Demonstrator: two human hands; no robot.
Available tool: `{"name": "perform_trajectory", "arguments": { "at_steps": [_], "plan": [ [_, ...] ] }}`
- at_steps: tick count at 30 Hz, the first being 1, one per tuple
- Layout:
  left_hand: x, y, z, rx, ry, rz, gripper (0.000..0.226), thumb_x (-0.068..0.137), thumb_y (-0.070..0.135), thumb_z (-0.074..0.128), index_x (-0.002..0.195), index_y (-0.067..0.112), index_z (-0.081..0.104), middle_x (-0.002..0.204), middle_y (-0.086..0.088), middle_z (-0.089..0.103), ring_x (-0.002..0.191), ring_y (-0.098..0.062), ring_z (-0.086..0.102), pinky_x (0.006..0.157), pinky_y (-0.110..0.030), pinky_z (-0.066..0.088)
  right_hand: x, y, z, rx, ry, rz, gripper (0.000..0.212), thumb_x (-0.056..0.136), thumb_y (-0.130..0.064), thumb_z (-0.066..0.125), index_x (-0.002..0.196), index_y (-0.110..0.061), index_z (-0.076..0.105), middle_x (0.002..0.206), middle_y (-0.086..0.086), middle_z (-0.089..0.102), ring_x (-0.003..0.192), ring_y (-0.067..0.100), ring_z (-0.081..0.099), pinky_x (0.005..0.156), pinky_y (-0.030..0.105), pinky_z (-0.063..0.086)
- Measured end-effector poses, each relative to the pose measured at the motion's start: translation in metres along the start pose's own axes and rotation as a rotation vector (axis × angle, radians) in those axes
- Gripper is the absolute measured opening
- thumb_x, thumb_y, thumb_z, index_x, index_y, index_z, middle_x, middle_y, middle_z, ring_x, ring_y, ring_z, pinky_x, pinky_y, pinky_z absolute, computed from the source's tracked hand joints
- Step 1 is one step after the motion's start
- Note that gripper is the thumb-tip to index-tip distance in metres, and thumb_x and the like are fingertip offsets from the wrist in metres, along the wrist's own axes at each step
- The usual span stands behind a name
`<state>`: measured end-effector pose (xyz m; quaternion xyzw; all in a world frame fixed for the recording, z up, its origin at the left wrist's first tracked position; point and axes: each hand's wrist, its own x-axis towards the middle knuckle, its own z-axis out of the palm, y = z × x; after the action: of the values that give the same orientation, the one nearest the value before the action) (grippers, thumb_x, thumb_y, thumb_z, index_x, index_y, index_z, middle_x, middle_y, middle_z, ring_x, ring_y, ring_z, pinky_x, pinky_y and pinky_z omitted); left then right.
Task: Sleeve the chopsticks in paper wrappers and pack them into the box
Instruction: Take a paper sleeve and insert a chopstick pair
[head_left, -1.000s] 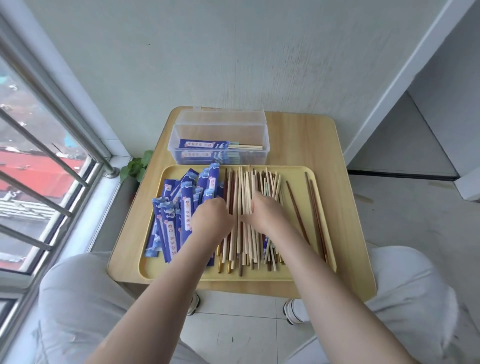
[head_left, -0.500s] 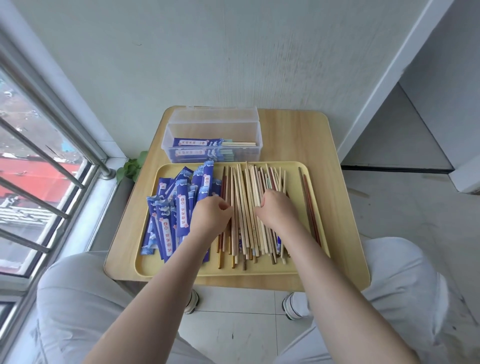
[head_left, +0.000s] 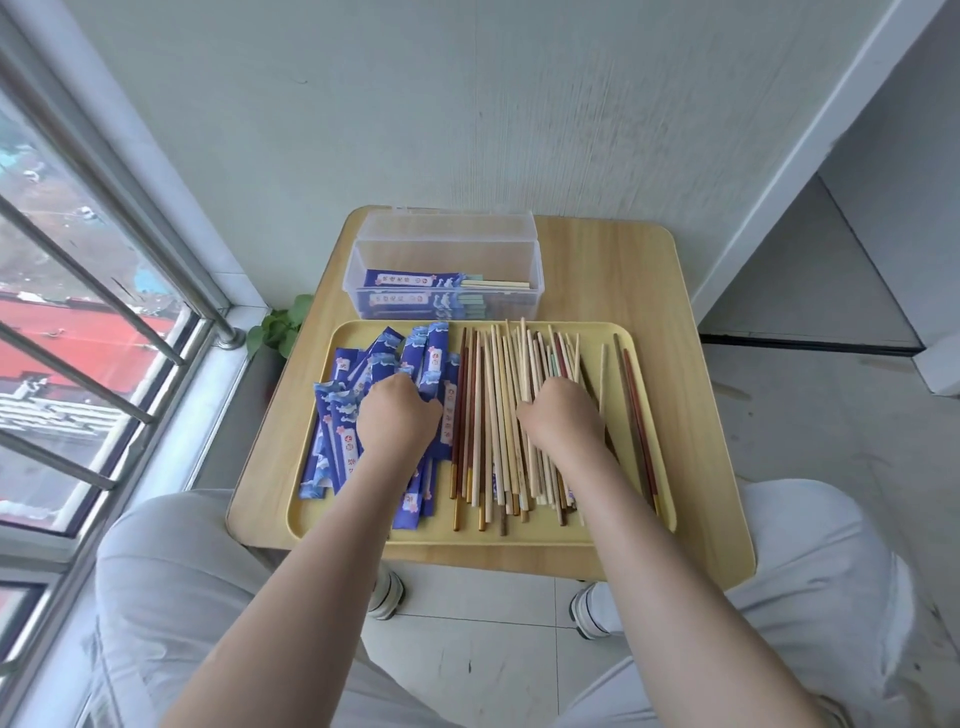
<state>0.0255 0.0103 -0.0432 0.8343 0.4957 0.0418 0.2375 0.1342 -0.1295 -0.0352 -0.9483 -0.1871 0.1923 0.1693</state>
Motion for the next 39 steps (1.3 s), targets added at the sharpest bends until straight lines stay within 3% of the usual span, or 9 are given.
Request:
{"name": "perform_trajectory", "arguments": {
  "at_steps": [3, 5, 9, 12, 16, 23, 27, 33, 39],
  "plan": [
    [0.002, -0.004, -0.003, -0.056, 0.059, 0.025, 0.022, 0.085, 0.014, 0.063, 0.068, 0.005, 0.052, 0.064, -0.009, 0.052, 0.057, -0.021, 0.041, 0.050, -0.027, 0.030, 0.000, 0.006, -0.009, 0.181, -0.015, -0.050, 0.039, 0.095, -0.021, 0.058, 0.062, -0.013, 0.040, 0.053, 0.000, 0.035, 0.044, 0.018, 0.034, 0.051, 0.024, 0.037],
    [0.000, -0.004, -0.010, -0.101, 0.096, 0.051, 0.023, 0.083, 0.009, 0.060, 0.064, 0.008, 0.047, 0.060, -0.007, 0.044, 0.054, -0.019, 0.033, 0.049, -0.027, 0.025, -0.002, 0.009, -0.017, 0.335, -0.046, -0.077, 0.035, 0.096, -0.024, 0.058, 0.064, -0.011, 0.048, 0.054, 0.005, 0.041, 0.048, 0.019, 0.043, 0.059, 0.028, 0.046],
    [-0.008, 0.006, -0.028, -0.320, 0.048, 0.073, 0.016, 0.086, 0.018, 0.064, 0.079, 0.004, 0.061, 0.071, -0.004, 0.061, 0.063, -0.018, 0.054, 0.054, -0.029, 0.041, -0.010, 0.013, -0.032, 0.654, -0.152, -0.091, 0.019, 0.099, -0.025, 0.058, 0.098, -0.010, 0.071, 0.070, 0.006, 0.067, 0.056, 0.013, 0.057, 0.056, 0.024, 0.045],
    [-0.020, 0.016, -0.036, -0.675, -0.190, -0.023, 0.014, 0.095, 0.016, 0.058, 0.090, 0.003, 0.054, 0.079, -0.006, 0.066, 0.061, -0.009, 0.068, 0.049, -0.021, 0.048, -0.013, 0.016, -0.036, 0.879, -0.215, -0.103, 0.019, 0.099, -0.019, 0.060, 0.114, -0.012, 0.068, 0.086, 0.004, 0.071, 0.053, 0.010, 0.052, 0.045, 0.020, 0.039],
    [-0.028, 0.018, -0.034, -1.247, -0.572, -0.186, 0.011, 0.099, 0.006, 0.043, 0.106, 0.003, 0.051, 0.091, -0.015, 0.074, 0.071, -0.025, 0.072, 0.060, -0.033, 0.055, -0.016, 0.019, -0.037, 0.959, -0.252, -0.113, 0.022, 0.101, -0.014, 0.056, 0.117, -0.015, 0.069, 0.084, 0.003, 0.066, 0.050, 0.007, 0.045, 0.044, 0.018, 0.036],
    [-0.029, 0.016, -0.017, -1.206, -0.787, -0.255, 0.034, 0.107, 0.041, 0.039, 0.108, 0.009, 0.049, 0.070, -0.007, 0.054, 0.044, -0.015, 0.046, 0.039, -0.022, 0.037, -0.019, 0.024, -0.035, 0.937, -0.256, -0.128, 0.031, 0.102, -0.018, 0.055, 0.132, -0.022, 0.063, 0.086, -0.001, 0.064, 0.055, 0.003, 0.044, 0.050, 0.017, 0.037],
    [-0.028, 0.015, -0.015, -1.237, -0.875, -0.236, 0.039, 0.107, 0.046, 0.034, 0.101, 0.010, 0.047, 0.065, -0.004, 0.049, 0.040, -0.011, 0.040, 0.035, -0.019, 0.032, -0.021, 0.025, -0.035, 0.977, -0.259, -0.146, 0.038, 0.102, -0.019, 0.055, 0.130, -0.044, 0.060, 0.076, -0.005, 0.064, 0.071, 0.007, 0.050, 0.060, 0.027, 0.033],
    [-0.034, 0.012, -0.013, -1.253, -0.871, -0.184, 0.044, 0.108, 0.043, 0.035, 0.101, 0.007, 0.059, 0.066, -0.001, 0.048, 0.047, -0.009, 0.044, 0.041, -0.017, 0.035, -0.022, 0.027, -0.041, 1.275, -0.323, -0.148, 0.021, 0.100, -0.011, 0.056, 0.115, -0.011, 0.070, 0.092, 0.011, 0.073, 0.074, 0.019, 0.064, 0.058, 0.023, 0.045],
    [-0.037, 0.011, -0.014, -1.265, -0.884, -0.154, 0.036, 0.108, 0.038, 0.039, 0.099, 0.009, 0.058, 0.071, -0.001, 0.051, 0.054, -0.010, 0.045, 0.049, -0.020, 0.040, -0.025, 0.025, -0.041, 1.209, -0.241, -0.182, 0.014, 0.096, -0.012, 0.061, 0.103, -0.019, 0.072, 0.102, 0.010, 0.076, 0.087, 0.023, 0.068, 0.074, 0.034, 0.045]
  ]
}}
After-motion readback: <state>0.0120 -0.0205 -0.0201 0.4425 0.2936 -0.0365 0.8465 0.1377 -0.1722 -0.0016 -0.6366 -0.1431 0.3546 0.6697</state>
